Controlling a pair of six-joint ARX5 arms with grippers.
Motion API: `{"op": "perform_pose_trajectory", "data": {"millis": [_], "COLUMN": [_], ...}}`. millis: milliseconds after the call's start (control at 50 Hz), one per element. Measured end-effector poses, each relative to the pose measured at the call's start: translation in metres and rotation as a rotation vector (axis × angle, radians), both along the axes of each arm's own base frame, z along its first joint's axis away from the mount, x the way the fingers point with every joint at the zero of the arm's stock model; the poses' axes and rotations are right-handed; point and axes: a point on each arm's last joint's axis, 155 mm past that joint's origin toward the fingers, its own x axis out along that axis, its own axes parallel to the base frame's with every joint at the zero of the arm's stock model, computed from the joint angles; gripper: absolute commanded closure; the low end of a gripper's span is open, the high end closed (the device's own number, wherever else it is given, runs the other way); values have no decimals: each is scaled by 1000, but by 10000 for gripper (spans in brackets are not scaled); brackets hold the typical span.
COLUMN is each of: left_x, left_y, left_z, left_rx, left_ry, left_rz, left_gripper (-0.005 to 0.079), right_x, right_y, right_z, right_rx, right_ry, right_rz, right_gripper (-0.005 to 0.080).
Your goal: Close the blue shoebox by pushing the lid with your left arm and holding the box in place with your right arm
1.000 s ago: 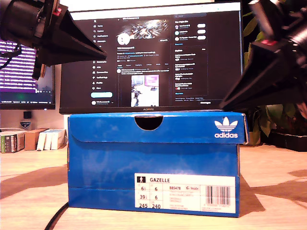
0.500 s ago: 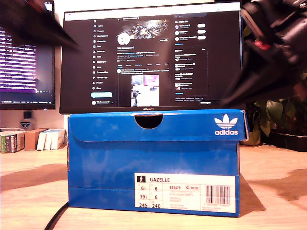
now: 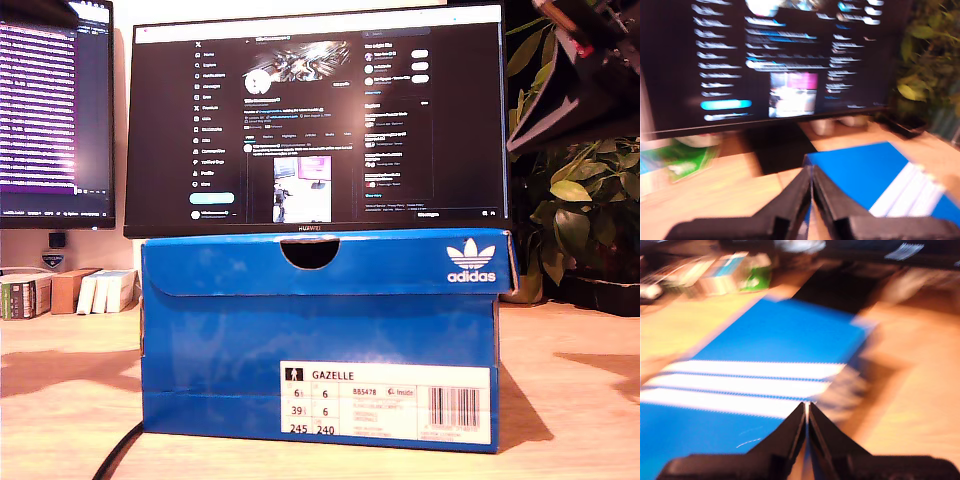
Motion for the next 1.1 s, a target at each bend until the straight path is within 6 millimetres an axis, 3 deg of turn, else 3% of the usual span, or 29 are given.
{"op": "perform_pose_trajectory", "data": {"millis": [180,420,600,1100], "left_x": [-5,-3,-3,-32], "left_y": [9,9,9,31], "left_z": [-26,-24,-24,-24], "left_rx": [68,100,102,127], "left_ry": [87,60,59,-9], "left_rz": [30,21,21,137], "left_gripper": [761,761,761,761], "right_x": [5,3,-11,-48], "right_y": [-30,-76,-106,-121], "right_z": [21,53,82,103], "right_rx": [-51,-80,-84,-94], "right_ry": [-91,-198,-290,-374], "right_rz": [-94,-254,-363,-413], "right_gripper": [763,763,763,763]}}
